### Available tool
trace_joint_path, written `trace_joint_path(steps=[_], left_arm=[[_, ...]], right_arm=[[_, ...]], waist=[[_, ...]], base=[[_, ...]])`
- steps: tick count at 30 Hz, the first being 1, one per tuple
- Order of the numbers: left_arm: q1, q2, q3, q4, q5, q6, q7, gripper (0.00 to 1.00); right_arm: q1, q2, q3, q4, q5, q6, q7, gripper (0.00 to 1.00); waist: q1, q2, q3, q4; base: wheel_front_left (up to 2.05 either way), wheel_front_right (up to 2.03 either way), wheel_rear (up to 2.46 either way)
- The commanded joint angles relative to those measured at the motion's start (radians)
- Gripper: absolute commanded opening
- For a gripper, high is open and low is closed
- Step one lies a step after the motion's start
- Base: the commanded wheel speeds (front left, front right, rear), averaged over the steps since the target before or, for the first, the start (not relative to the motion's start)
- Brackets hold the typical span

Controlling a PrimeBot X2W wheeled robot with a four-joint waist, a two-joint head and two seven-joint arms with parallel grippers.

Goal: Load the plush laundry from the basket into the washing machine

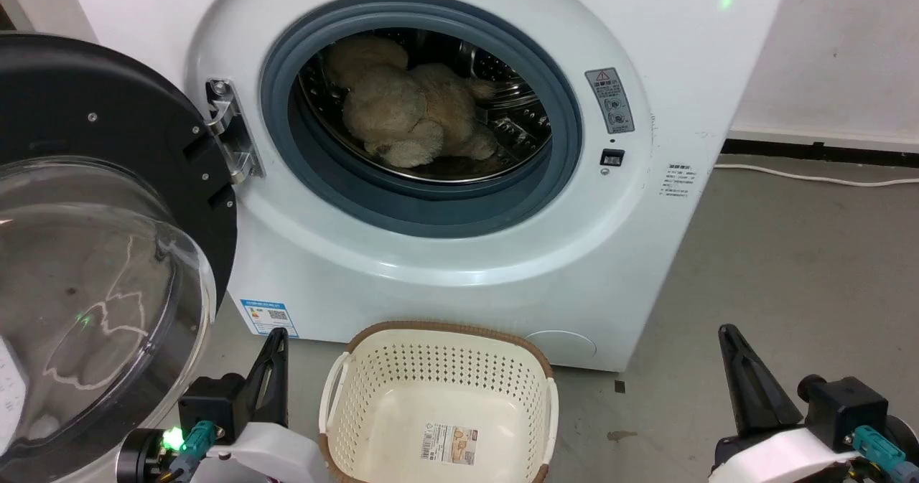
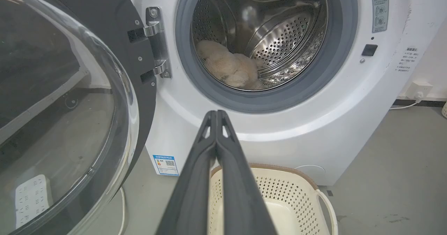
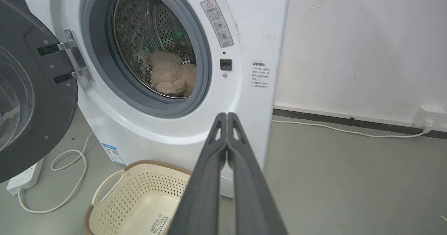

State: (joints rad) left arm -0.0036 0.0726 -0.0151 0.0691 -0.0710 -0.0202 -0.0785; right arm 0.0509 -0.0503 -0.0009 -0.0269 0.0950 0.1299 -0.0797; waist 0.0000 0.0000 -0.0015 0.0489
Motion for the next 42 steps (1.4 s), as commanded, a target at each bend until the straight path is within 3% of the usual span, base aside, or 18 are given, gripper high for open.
trace_joint_path(steps=[1,42], left_arm=[[0.003,-0.006,0.003,-0.011,0.012,0.005,0.007,0.00],[0.004,-0.022,0.015,-0.069,0.071,0.020,0.079,0.00]], right_arm=[[-0.016,0.000,0.000,0.005,-0.011,0.001,0.008,0.00],[-0.051,0.000,0.001,0.027,-0.095,0.001,0.080,0.00]], waist=[[0.0000,0.0000,0.000,-0.002],[0.0000,0.0000,0.002,-0.049]], base=[[0.00,0.00,0.00],[0.00,0.00,0.00]])
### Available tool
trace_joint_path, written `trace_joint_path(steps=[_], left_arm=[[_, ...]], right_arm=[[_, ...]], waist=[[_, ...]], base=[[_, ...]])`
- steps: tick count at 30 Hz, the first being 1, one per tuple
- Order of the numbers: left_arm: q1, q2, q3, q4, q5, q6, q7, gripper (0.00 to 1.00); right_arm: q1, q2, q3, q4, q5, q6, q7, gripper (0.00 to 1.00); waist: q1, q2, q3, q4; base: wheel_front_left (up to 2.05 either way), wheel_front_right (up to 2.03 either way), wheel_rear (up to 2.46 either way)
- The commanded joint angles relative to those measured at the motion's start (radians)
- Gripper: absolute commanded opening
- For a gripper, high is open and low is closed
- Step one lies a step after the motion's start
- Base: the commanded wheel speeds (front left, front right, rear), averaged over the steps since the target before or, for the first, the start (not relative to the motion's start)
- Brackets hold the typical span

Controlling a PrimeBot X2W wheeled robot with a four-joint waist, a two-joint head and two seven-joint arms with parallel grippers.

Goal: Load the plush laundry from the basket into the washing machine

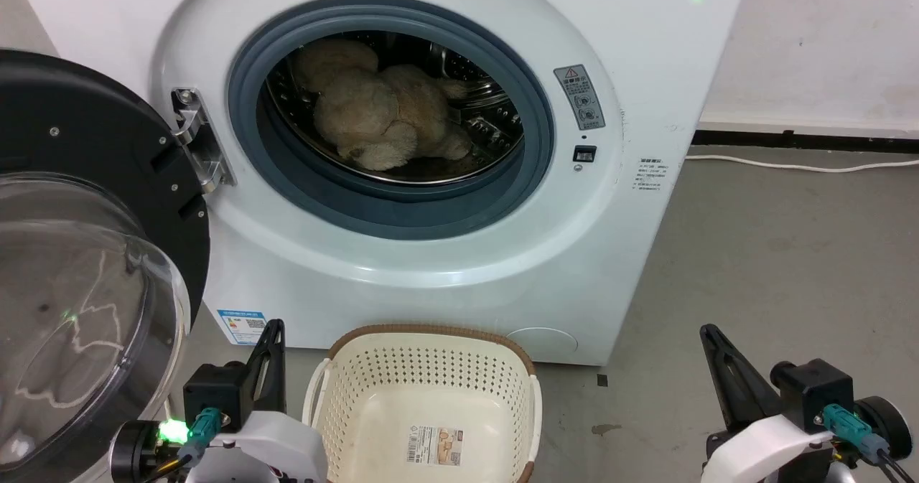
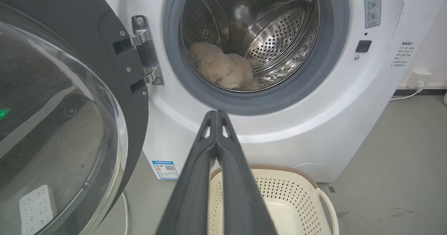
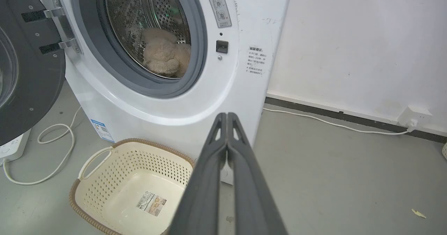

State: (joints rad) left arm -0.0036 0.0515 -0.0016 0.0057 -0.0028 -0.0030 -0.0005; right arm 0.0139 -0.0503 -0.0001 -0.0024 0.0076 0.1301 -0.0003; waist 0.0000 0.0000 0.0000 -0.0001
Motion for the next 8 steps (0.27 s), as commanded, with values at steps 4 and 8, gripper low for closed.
trace_joint_path(steps=[4,8], left_arm=[[0.004,-0.001,0.002,-0.006,0.003,0.003,0.000,0.00],[0.004,-0.001,0.002,-0.006,0.003,0.003,0.000,0.00]], right_arm=[[-0.014,0.000,0.000,0.002,-0.008,0.001,0.000,0.00],[-0.014,0.000,0.000,0.002,-0.008,0.001,0.000,0.00]], waist=[[0.0000,0.0000,0.000,0.000],[0.0000,0.0000,0.000,0.000]], base=[[0.00,0.00,0.00],[0.00,0.00,0.00]])
